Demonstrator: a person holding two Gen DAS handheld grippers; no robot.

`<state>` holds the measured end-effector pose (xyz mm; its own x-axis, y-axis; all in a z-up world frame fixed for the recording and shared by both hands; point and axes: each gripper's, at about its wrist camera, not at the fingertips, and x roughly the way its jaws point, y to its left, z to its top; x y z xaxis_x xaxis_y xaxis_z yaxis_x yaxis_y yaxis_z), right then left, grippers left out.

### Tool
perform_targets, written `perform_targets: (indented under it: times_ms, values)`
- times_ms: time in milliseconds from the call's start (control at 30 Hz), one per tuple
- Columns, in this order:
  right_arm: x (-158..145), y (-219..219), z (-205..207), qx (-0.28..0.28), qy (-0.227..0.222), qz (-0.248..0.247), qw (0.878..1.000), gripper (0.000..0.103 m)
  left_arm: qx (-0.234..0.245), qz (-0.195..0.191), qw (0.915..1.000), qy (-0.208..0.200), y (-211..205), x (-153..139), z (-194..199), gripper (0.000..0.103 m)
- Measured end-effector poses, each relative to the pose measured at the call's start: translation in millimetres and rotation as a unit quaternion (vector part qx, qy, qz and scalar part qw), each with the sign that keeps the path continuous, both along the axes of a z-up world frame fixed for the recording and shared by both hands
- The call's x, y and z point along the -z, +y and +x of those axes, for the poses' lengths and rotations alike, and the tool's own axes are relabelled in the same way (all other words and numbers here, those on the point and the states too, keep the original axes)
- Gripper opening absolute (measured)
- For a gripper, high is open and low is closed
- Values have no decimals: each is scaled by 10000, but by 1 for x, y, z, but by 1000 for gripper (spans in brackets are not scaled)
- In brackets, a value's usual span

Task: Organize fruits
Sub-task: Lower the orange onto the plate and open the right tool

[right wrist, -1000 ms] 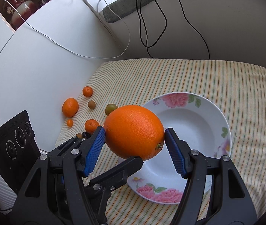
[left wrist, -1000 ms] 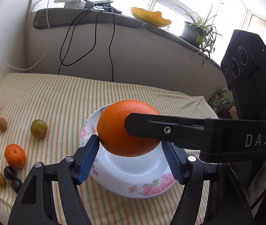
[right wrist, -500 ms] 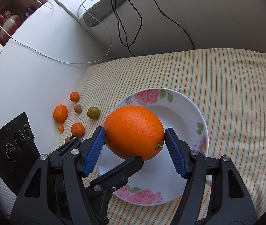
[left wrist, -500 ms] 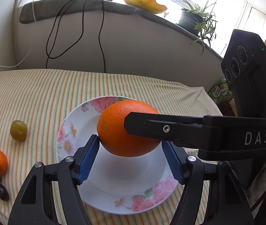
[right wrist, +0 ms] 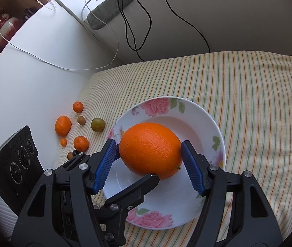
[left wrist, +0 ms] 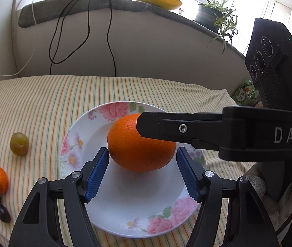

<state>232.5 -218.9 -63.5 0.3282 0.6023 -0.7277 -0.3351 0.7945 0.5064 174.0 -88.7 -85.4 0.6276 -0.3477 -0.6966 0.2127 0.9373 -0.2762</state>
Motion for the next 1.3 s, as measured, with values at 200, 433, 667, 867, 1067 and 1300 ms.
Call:
perform_targets:
  times_ms: [200,433,667,867,1067,1300]
  values:
    - [-7,-7,0,69,-97,-53,9999,69,-42,70,9999,-63,4,-3,-5,67]
    - [-7,-12,-3,145,-127,-81,9998,69,-49,159,9998,-106,7,-4,-13,67]
    - [-17,-14,-14,250,-365,-202,9988,74,-87,248,9994,-222,16,-9,-27,67]
    - [-28,-11,-28,319,-679,-313,9967,79,-168,263,9989,-340,29,-13,-42,67]
    - [-37,0,-46,271,-1048,-373,9934,86,-274,329,9980,-463,43,-17,-58,69]
    - [-49,24,-68,107,-1419,-639,9878,88,-543,429,9960,-569,67,-19,-78,69]
